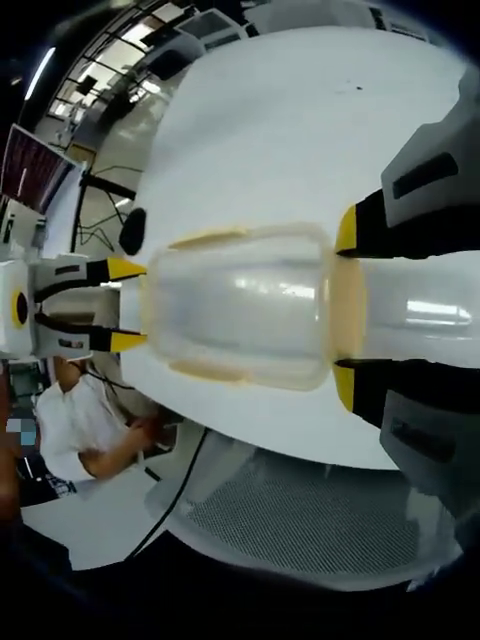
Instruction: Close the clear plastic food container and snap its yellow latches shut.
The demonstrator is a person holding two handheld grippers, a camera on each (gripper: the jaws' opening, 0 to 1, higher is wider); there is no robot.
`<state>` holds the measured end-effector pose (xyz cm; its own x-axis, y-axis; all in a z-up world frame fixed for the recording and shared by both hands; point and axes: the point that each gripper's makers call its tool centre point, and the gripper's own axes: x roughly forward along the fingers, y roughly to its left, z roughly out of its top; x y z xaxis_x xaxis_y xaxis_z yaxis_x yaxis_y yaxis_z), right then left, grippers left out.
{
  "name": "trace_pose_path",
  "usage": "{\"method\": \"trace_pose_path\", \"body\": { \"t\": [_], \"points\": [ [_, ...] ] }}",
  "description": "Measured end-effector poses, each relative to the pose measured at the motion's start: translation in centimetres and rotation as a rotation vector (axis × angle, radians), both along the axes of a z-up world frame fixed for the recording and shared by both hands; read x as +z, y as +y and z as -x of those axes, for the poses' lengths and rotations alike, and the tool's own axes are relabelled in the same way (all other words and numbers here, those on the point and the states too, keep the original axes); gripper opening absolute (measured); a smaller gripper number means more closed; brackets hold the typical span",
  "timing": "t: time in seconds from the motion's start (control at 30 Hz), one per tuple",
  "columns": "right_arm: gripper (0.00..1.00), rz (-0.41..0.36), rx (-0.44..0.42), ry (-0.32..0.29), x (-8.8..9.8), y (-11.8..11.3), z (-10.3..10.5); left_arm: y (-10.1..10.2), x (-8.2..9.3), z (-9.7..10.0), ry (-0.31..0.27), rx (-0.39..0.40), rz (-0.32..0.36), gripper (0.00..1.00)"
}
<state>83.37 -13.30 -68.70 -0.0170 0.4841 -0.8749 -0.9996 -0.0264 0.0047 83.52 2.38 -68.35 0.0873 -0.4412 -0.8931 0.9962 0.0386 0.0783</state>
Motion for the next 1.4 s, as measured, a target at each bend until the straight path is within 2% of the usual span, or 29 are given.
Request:
{"method": "trace_pose_path", "body": {
  "t": [0.47, 0.73, 1.4],
  "points": [
    [0.35, 0.02, -0.005, -0.016, 1.1, -3.7, -0.6, -3.4, 1.2, -1.1, -0.014, -0.012, 0.017, 0.32],
    [0.36, 0.033, -0.011, -0.019, 1.1, -5.4, -0.8, -4.8, 1.3, -1.5, -0.014, -0.017, 0.02, 0.32],
    [0.36, 0.065, -0.037, -0.024, 1.0, -10.4, -1.6, -9.9, 1.4, -2.5, -0.018, -0.035, 0.047, 0.32]
  ]
}}
